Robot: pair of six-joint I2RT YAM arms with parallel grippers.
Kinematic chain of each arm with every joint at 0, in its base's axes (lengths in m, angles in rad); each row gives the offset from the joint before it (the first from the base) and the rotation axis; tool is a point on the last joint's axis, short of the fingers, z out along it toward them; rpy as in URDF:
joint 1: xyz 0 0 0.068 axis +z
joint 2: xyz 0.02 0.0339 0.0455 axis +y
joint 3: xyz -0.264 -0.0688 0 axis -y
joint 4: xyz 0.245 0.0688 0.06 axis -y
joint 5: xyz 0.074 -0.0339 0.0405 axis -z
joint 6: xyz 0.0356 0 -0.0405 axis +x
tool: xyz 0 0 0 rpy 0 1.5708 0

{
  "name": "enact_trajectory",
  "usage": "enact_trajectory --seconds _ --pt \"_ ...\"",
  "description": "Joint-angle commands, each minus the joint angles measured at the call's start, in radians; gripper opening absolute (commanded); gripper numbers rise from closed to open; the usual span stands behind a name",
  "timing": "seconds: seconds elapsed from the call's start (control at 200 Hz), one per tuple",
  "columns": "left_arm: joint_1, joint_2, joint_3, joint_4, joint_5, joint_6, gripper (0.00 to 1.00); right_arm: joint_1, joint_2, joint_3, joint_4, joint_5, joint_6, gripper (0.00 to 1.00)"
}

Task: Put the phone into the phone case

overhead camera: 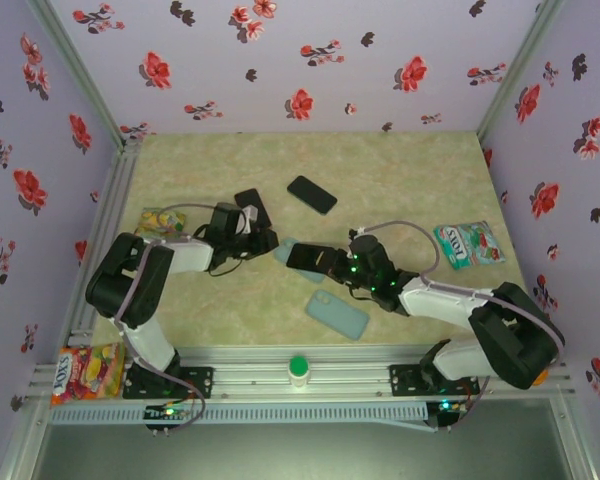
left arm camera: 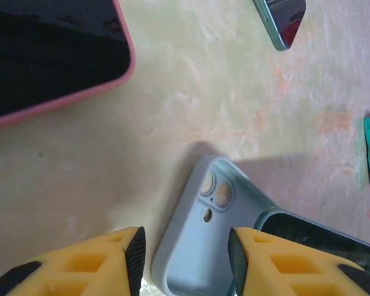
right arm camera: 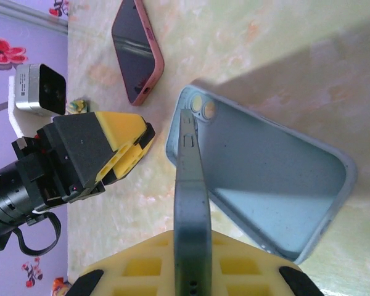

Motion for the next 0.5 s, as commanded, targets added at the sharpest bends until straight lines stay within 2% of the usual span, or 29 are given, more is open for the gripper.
enact_trajectory --seconds 0.0,0.495 --pt "0.006 0.000 0.041 0.025 -0.002 0.040 0.44 0.025 -0.005 -0.009 0.083 0.123 0.069 0.00" --pt "0.010 0.062 0.087 0.043 0.016 0.073 0.44 0.101 0.048 0.000 0.145 0.241 0.200 0.00"
